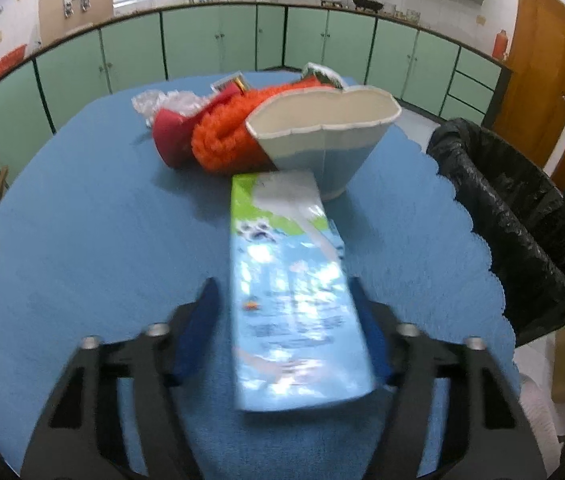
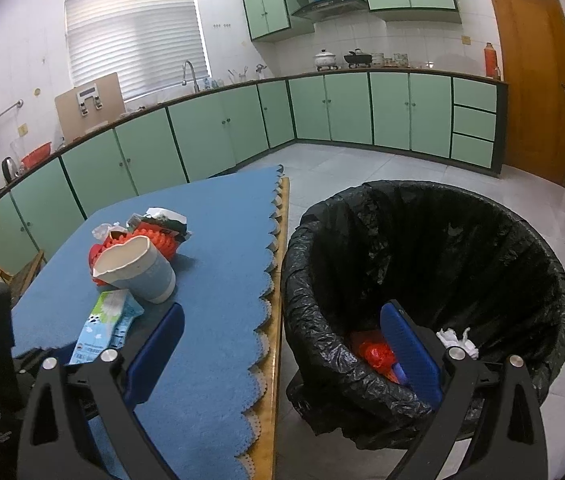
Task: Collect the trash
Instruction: 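Grasp the blue milk carton with the left tool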
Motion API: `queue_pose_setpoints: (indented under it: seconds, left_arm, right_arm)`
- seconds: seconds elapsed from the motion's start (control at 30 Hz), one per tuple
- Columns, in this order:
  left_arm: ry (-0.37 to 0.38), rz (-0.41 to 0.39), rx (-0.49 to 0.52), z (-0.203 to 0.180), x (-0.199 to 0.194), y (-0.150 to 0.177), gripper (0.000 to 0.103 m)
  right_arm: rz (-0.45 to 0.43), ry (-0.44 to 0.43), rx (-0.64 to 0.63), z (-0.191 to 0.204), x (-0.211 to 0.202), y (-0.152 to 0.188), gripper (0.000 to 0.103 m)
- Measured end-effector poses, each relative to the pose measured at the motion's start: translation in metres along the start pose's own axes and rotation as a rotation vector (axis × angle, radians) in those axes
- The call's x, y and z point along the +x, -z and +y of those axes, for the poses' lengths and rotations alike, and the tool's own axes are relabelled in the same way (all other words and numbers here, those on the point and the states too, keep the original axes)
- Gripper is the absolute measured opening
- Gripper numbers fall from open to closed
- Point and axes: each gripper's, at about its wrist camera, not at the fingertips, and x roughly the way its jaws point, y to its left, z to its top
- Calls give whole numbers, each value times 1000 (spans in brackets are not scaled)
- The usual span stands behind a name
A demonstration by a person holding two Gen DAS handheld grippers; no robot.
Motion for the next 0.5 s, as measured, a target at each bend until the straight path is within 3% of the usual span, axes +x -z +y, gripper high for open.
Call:
queue_pose_setpoints:
  seconds: [0.03, 0.5]
  left_arm:
    - [-2, -3, 7, 0, 0, 1, 46]
    - [-39, -49, -47, 35, -32, -1, 46]
  right_arm:
    - [1, -1, -1, 0, 0, 0, 96]
    - [16, -58, -46, 32, 12, -4, 96]
